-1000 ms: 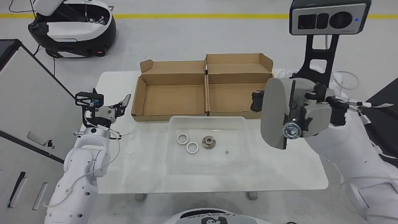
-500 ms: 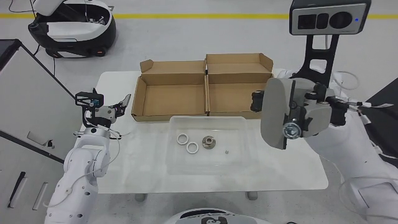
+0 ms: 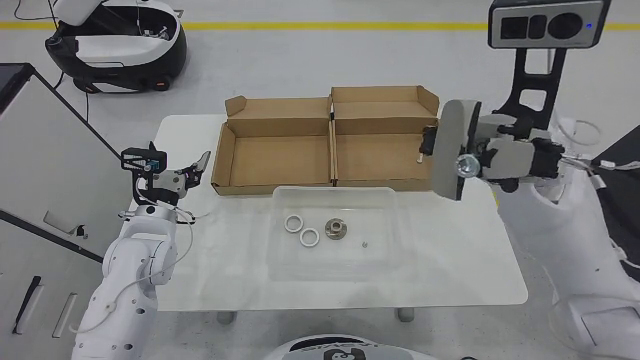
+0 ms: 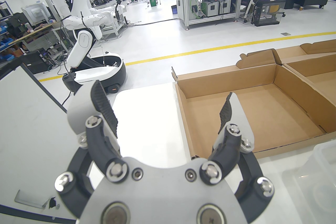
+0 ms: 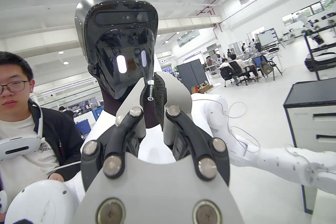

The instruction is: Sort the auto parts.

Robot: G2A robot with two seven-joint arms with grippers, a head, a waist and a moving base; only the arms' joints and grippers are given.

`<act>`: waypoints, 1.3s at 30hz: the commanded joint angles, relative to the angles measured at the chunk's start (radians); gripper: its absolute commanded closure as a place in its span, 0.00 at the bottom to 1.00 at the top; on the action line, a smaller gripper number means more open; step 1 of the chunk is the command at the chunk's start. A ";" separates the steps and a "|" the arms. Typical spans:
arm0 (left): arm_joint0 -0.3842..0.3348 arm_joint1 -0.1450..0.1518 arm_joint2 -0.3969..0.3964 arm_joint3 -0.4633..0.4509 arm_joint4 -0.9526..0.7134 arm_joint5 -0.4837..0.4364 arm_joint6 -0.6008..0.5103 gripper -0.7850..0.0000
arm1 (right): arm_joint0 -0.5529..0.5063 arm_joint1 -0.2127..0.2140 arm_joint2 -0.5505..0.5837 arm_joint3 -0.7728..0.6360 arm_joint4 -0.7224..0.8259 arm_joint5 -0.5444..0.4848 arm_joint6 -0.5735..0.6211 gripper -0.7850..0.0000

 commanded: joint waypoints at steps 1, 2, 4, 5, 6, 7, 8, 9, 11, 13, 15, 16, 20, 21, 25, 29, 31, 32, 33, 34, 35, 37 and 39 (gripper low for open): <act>0.000 0.000 0.000 0.000 0.000 0.000 0.000 0.00 | -0.027 0.006 0.054 0.010 -0.004 0.027 0.026 1.00; 0.000 0.000 0.000 0.000 0.000 0.000 0.000 0.00 | -0.041 0.011 0.083 0.019 -0.010 0.046 0.041 1.00; 0.000 0.000 0.000 0.000 0.000 0.000 0.000 0.00 | -0.063 0.021 0.148 0.047 -0.048 0.107 0.087 1.00; 0.000 0.000 0.000 0.000 0.000 0.000 0.000 0.00 | -0.072 0.028 0.187 0.068 -0.071 0.143 0.111 1.00; 0.000 0.000 0.000 0.000 0.000 0.000 0.000 0.00 | -0.080 0.035 0.223 0.086 -0.093 0.183 0.141 1.00; 0.000 0.000 0.000 0.000 0.000 0.000 0.000 0.00 | -0.085 0.041 0.260 0.103 -0.116 0.219 0.171 1.00; 0.000 0.000 0.000 0.000 0.000 0.000 0.000 0.00 | -0.084 0.048 0.293 0.119 -0.150 0.252 0.210 1.00; 0.000 0.000 0.000 0.000 0.000 0.000 0.000 0.00 | -0.082 0.054 0.322 0.141 -0.178 0.284 0.245 1.00; 0.000 0.000 0.000 0.000 0.000 0.000 0.000 0.00 | -0.064 0.067 0.367 0.180 -0.257 0.343 0.322 1.00; 0.000 0.000 0.000 0.000 0.000 0.000 0.000 0.00 | -0.032 0.079 0.387 0.225 -0.350 0.394 0.402 1.00; 0.000 0.000 0.000 0.000 0.000 0.000 0.000 0.00 | 0.018 0.091 0.385 0.259 -0.475 0.416 0.490 1.00; 0.000 0.000 0.000 0.000 0.000 0.000 0.000 0.00 | 0.044 0.095 0.375 0.284 -0.516 0.426 0.522 1.00; 0.000 0.000 0.000 0.000 0.000 0.000 0.000 0.00 | 0.168 0.107 0.267 0.350 -0.704 0.406 0.566 1.00; 0.000 0.000 0.000 0.000 0.000 0.000 0.000 0.00 | 0.201 0.110 0.229 0.369 -0.736 0.393 0.566 1.00; 0.000 0.000 0.000 0.000 0.000 0.000 0.000 0.00 | 0.345 0.120 0.070 0.454 -0.824 0.324 0.566 1.00; 0.000 0.000 0.000 0.000 0.000 0.000 0.000 0.00 | 0.485 0.121 -0.094 0.530 -0.904 0.259 0.566 1.00; 0.000 0.000 0.000 0.000 0.000 0.000 0.000 0.00 | 0.548 0.118 -0.171 0.566 -0.948 0.234 0.566 1.00; 0.000 0.000 0.000 0.000 0.000 0.000 0.000 0.00 | 0.580 0.116 -0.213 0.582 -0.985 0.217 0.566 1.00; 0.000 0.000 0.000 0.000 0.000 0.000 0.000 0.00 | 0.609 0.112 -0.251 0.601 -1.009 0.204 0.566 1.00; 0.000 0.000 0.000 0.000 0.000 0.000 0.000 0.00 | 0.636 0.108 -0.286 0.619 -1.019 0.193 0.566 1.00; 0.000 0.000 0.000 0.000 0.000 0.000 0.000 0.00 | 0.665 0.103 -0.324 0.636 -1.045 0.179 0.566 1.00; 0.000 0.000 0.000 0.000 0.000 0.000 0.000 0.00 | 0.721 0.093 -0.396 0.669 -1.101 0.167 0.566 1.00; 0.000 0.000 0.000 0.000 0.000 0.000 0.000 0.00 | 0.768 0.081 -0.474 0.697 -1.161 0.167 0.566 1.00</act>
